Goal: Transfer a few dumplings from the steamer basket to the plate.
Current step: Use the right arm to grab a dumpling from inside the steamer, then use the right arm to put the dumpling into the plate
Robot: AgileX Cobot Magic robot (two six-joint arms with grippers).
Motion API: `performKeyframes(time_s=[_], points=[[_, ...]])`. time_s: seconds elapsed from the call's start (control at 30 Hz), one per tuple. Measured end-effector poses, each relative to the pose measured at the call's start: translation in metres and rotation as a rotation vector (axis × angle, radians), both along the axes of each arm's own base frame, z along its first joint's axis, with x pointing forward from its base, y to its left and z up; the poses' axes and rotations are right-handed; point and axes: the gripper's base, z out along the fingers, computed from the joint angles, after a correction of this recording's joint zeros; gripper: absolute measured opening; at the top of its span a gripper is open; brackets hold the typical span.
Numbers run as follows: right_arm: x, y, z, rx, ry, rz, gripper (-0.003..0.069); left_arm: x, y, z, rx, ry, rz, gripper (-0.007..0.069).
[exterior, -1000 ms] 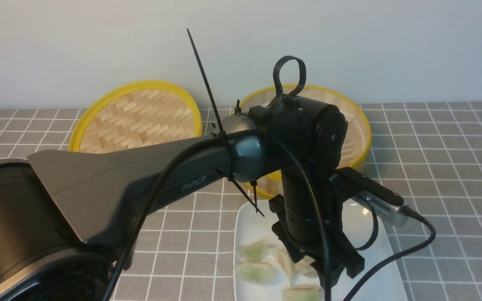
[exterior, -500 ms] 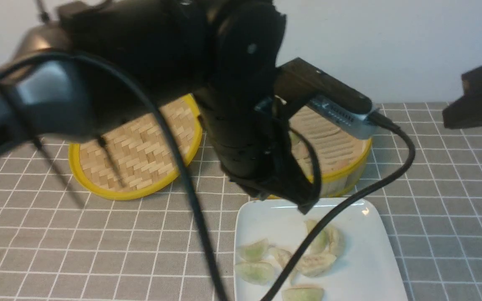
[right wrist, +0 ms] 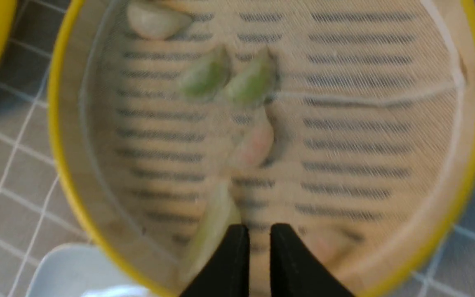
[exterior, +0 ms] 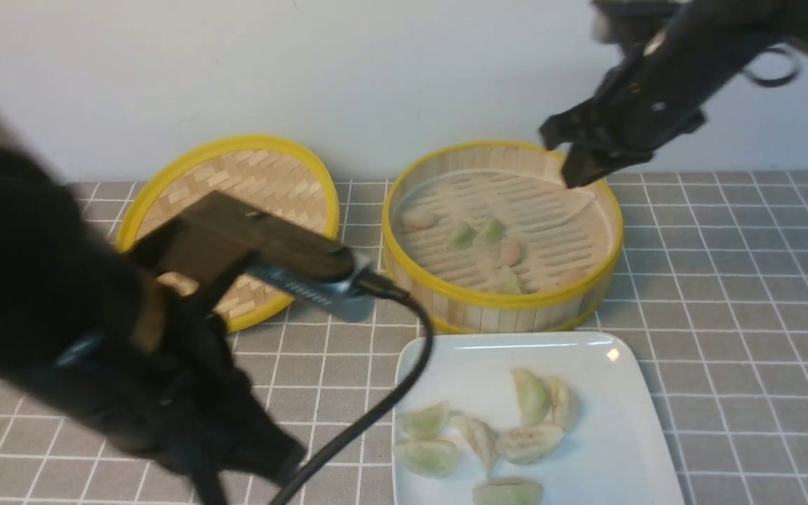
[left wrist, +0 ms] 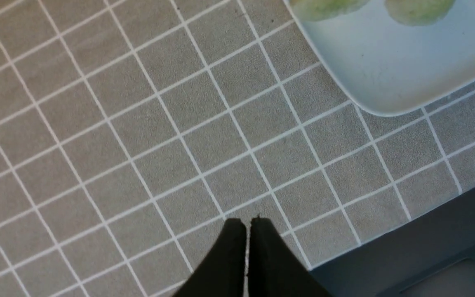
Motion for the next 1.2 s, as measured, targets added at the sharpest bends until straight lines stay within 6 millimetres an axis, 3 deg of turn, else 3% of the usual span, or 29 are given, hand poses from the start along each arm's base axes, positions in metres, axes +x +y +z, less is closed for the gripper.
performKeyframes(time_s=[0.17,0.37,0.63,0.67,0.7,0.8,0.97,1.0,1.03,1.07,1.13,1.17,1.2], points=[[0.033,0.029,-0.046,-0.034,0.016,0.041,0.0221,-0.022,0.021,0.018,-0.088,-0.059,0.061,-0.0005],[0.048,0.039,-0.086,-0.111,0.039,0.051,0.0364,-0.049,0.045,0.039,-0.199,-0.133,0.093,-0.0005],[0.048,0.04,-0.108,-0.133,0.114,0.029,0.0389,-0.074,0.067,0.055,-0.311,-0.193,0.117,-0.0005],[0.048,0.041,-0.11,-0.129,0.13,0.021,0.0378,-0.077,0.069,0.056,-0.322,-0.201,0.118,-0.0005],[0.048,0.042,-0.111,-0.117,0.136,0.02,0.032,-0.08,0.072,0.058,-0.335,-0.212,0.12,-0.0005],[0.047,0.043,-0.11,-0.111,0.137,0.021,0.019,-0.083,0.076,0.06,-0.345,-0.222,0.125,-0.0005],[0.043,0.04,-0.094,-0.12,0.128,0.024,0.0199,-0.083,0.076,0.06,-0.345,-0.224,0.129,-0.0005],[0.04,0.038,-0.072,-0.118,0.086,0.023,0.02,-0.083,0.076,0.06,-0.341,-0.227,0.13,-0.0005],[0.039,0.038,-0.067,-0.117,0.075,0.023,0.02,-0.083,0.076,0.06,-0.341,-0.227,0.13,-0.0005],[0.035,0.036,-0.046,-0.112,0.034,0.021,0.02,-0.082,0.077,0.06,-0.335,-0.234,0.132,-0.0005],[0.031,0.034,-0.03,-0.106,0.004,0.02,0.02,-0.082,0.077,0.06,-0.33,-0.24,0.134,-0.0005],[0.025,0.032,-0.008,-0.093,-0.037,0.018,0.02,-0.081,0.078,0.06,-0.322,-0.249,0.136,-0.0005],[0.023,0.031,-0.001,-0.088,-0.049,0.017,0.02,-0.081,0.079,0.06,-0.318,-0.253,0.137,-0.0005]])
